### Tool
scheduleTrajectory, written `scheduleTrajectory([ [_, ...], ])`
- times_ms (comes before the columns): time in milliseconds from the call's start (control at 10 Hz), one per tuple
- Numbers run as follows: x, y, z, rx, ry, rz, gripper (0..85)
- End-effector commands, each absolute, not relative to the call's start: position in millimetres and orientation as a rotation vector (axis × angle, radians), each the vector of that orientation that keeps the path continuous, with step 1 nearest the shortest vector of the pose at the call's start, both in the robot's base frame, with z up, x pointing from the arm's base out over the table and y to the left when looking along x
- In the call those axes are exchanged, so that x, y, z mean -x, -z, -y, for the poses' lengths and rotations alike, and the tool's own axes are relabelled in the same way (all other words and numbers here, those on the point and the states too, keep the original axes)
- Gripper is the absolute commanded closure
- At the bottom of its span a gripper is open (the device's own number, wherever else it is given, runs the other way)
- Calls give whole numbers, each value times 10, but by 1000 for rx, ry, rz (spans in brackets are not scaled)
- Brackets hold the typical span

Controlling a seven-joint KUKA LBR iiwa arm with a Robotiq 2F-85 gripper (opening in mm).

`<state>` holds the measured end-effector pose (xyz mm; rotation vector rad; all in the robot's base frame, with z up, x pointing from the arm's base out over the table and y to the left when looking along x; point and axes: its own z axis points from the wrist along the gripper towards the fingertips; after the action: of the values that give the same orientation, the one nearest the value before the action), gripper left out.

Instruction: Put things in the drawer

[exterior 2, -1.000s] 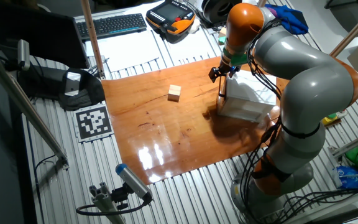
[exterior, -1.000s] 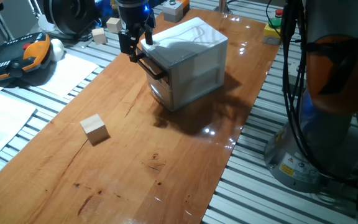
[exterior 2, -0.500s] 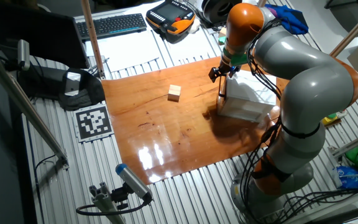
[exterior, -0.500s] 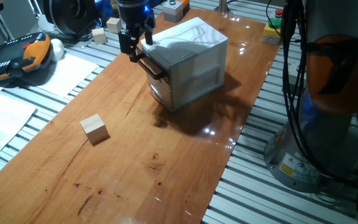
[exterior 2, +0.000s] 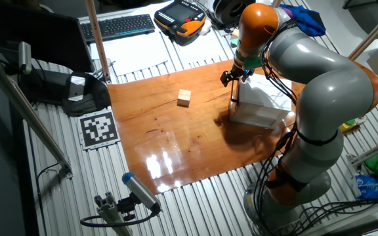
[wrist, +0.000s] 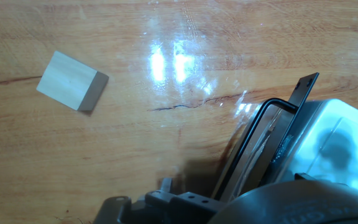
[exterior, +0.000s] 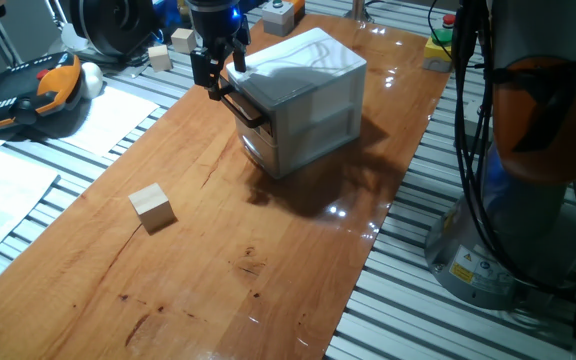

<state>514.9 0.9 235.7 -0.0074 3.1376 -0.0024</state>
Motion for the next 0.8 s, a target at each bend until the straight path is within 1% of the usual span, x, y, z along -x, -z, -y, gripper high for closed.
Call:
scheduleTrajectory([
  [0, -5149, -2357, -8, 17, 195, -3092, 850],
  [700, -5175, -2363, -49, -45, 220, -3094, 850],
])
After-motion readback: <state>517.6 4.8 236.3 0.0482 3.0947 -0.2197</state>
